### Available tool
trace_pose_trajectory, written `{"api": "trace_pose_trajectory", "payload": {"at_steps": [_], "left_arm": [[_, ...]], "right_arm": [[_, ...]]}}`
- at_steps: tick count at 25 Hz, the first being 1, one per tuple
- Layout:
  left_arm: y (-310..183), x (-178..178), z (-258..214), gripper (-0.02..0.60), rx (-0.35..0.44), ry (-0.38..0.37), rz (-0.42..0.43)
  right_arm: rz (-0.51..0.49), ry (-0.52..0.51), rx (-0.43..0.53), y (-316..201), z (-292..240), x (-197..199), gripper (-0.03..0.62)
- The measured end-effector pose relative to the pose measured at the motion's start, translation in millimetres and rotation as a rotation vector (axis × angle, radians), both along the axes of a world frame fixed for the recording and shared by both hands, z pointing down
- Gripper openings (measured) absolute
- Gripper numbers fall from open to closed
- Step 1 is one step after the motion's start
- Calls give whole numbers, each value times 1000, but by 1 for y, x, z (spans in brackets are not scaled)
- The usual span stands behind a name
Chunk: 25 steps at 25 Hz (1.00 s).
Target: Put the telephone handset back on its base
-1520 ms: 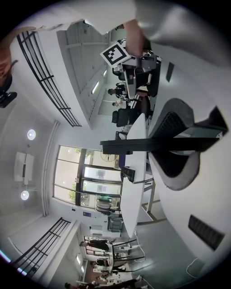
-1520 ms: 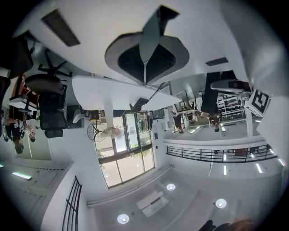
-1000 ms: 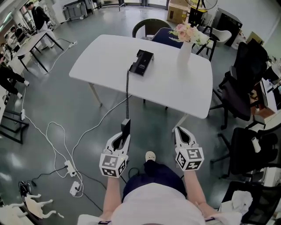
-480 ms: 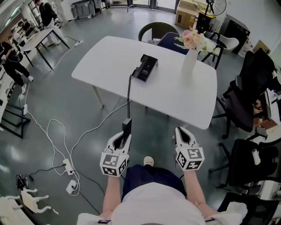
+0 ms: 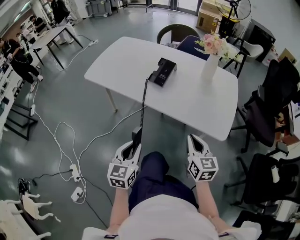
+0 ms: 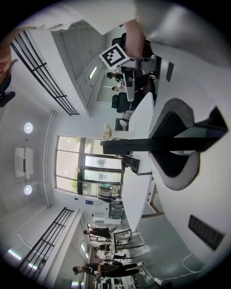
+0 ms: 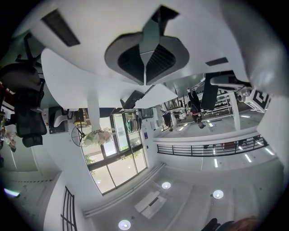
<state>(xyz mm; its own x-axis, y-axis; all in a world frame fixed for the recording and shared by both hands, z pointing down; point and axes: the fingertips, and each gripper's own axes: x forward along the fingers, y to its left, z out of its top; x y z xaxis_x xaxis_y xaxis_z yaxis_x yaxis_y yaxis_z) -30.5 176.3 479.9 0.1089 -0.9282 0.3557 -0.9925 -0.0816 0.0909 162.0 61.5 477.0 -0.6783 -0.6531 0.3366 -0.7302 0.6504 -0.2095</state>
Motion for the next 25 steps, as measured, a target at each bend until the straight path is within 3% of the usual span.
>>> {"api": "trace_pose_trajectory", "payload": {"at_steps": [12,25], "left_arm": [[-7,-6,7,84,-15,8,-10],[-69,-26,10,84,-12,14,47]], "right_arm": [[-17,6,-20,-6,7,-12,37],[20,-6,-35,-60,10,-36,37]]}}
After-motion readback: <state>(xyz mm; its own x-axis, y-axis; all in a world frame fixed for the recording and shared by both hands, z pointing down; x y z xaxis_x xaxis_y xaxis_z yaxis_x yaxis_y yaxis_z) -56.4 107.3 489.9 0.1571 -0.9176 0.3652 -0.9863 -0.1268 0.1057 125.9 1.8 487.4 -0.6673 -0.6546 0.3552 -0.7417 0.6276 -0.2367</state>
